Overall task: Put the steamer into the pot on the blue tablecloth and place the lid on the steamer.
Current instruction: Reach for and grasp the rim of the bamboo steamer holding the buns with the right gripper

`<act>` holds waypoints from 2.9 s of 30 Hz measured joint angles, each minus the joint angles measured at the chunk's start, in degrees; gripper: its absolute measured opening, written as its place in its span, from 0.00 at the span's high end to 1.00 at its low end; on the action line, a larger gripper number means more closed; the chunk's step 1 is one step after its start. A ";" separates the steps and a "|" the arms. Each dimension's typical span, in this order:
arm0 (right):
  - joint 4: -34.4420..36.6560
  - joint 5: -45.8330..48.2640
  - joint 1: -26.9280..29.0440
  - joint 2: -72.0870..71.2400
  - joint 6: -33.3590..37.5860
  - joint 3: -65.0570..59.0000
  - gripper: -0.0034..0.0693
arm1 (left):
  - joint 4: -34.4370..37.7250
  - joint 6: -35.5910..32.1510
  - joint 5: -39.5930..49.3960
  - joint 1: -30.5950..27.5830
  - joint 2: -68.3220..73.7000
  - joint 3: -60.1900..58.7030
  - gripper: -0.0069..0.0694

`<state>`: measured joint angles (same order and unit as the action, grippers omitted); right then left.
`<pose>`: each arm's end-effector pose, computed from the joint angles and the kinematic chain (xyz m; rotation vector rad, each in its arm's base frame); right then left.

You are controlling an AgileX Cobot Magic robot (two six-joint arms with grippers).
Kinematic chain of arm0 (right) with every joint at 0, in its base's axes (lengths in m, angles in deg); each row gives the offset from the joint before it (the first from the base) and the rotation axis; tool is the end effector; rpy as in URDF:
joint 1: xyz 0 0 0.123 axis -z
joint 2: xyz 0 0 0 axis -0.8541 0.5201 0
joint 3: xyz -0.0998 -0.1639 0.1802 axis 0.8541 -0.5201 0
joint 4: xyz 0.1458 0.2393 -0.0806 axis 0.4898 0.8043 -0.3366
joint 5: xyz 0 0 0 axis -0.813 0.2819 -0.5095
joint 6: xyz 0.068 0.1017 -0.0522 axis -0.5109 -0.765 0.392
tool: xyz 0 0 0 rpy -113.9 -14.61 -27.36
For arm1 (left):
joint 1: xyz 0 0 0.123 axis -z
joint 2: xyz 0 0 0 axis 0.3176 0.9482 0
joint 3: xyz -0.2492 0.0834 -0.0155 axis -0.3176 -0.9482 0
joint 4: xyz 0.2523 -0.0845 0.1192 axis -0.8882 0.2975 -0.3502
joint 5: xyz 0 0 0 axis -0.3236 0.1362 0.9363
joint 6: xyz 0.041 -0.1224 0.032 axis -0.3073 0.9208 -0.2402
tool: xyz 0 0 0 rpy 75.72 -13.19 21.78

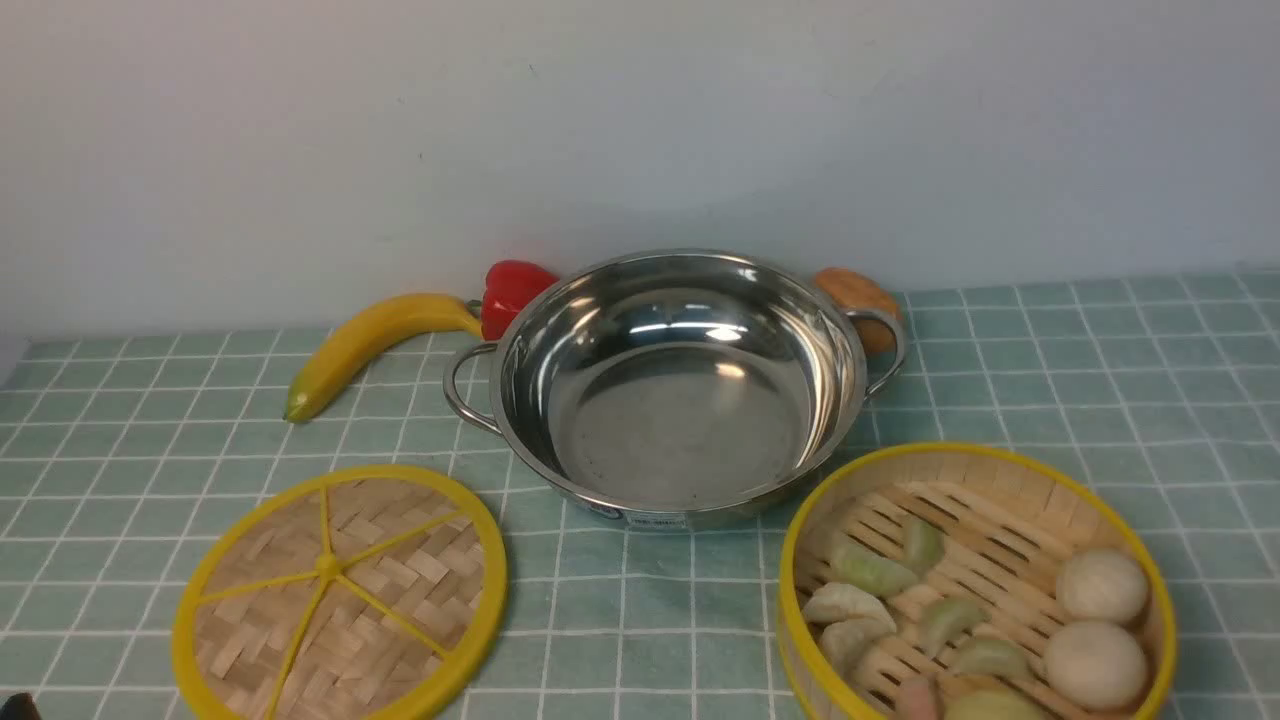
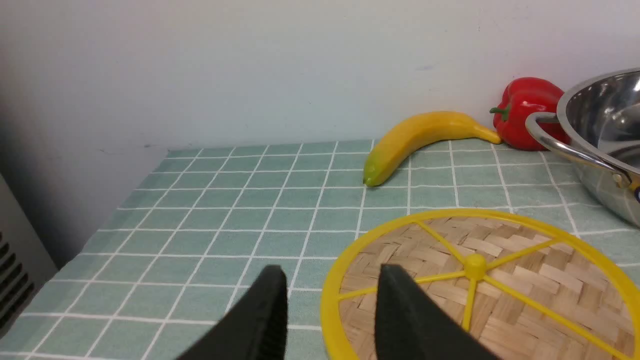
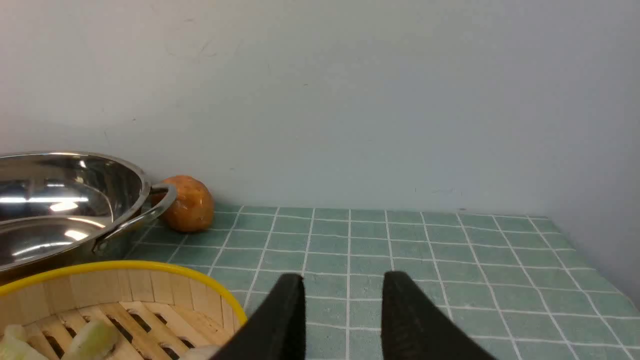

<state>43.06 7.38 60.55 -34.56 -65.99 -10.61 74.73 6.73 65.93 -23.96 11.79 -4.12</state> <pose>0.1605 -0.0006 0.1864 0.0576 1.6921 0.0552 0.1573 0.0232 0.1799 -0.0541 1.7486 0.1856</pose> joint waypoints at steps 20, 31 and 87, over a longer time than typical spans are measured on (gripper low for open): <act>0.00 0.00 0.00 0.00 0.00 0.00 0.62 | 0.00 0.00 0.00 0.00 0.00 0.00 0.59; 0.00 0.00 0.00 0.00 0.00 0.00 0.62 | -0.85 -0.15 0.00 0.00 0.00 0.00 0.59; 3.71 32.15 0.00 39.32 -10.84 54.01 0.62 | 8.41 9.01 15.84 0.00 36.39 38.63 0.59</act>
<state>46.77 39.52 60.55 4.76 -76.83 43.40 83.14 15.74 81.77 -23.96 48.18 34.51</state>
